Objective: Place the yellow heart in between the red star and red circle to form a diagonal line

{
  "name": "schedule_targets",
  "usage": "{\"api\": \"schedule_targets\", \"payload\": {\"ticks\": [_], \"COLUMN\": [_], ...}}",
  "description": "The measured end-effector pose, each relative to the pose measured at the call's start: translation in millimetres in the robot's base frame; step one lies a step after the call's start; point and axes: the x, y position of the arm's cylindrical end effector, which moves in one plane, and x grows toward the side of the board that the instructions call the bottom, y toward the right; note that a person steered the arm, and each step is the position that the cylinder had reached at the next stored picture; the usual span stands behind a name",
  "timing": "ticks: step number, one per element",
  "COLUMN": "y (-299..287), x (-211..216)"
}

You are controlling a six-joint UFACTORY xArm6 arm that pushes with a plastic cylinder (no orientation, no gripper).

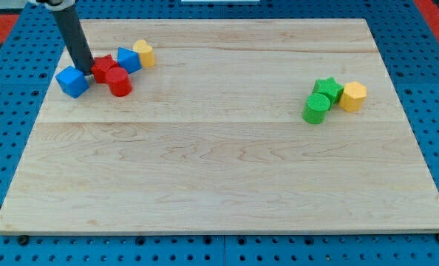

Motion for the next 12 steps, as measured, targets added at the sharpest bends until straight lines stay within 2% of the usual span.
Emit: {"api": "schedule_targets", "payload": {"ticks": [1, 2, 3, 4, 5, 6, 7, 9, 10, 11, 12], "y": [-8.4, 10.9, -10.1, -46.6, -70.1, -74.5, -49.6, -28.7, -56.0, -53.1, -16.7], "x": [1.9, -29.2, -53.1, -32.1, 8.1, 33.8, 62.3, 69.3, 73.0, 55.9, 40.4]}}
